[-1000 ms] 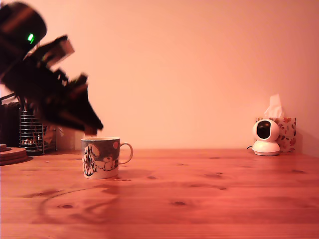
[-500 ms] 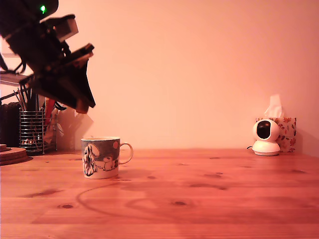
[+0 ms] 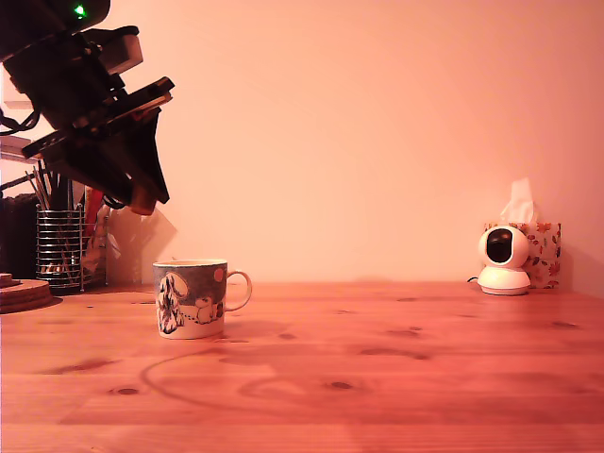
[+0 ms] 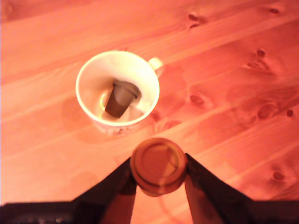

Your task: Pick up the coffee capsules on the table and drop them inside the coffee cup

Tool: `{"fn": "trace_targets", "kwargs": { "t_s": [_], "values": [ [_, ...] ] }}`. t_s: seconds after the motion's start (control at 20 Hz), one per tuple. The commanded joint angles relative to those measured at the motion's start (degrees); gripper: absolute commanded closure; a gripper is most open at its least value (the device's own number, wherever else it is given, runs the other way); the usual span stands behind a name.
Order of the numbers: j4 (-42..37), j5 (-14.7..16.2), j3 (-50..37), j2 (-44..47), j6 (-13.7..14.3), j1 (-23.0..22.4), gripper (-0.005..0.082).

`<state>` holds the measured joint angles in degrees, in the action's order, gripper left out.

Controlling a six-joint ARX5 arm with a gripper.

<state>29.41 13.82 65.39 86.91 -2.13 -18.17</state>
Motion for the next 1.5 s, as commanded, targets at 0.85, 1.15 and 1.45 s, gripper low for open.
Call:
{"fn": "trace_targets", "kwargs": {
  "t_s": [0.85, 1.15, 1.45],
  "values": [
    [17.4, -1.4, 25.6, 19.1, -1.7, 2.1, 0.0619],
    [16.3, -1.5, 27.7, 25.5, -1.3, 1.5, 0.0619],
    [13.1, -0.4, 27.7, 27.6, -1.3, 0.9, 0.0619]
  ]
}}
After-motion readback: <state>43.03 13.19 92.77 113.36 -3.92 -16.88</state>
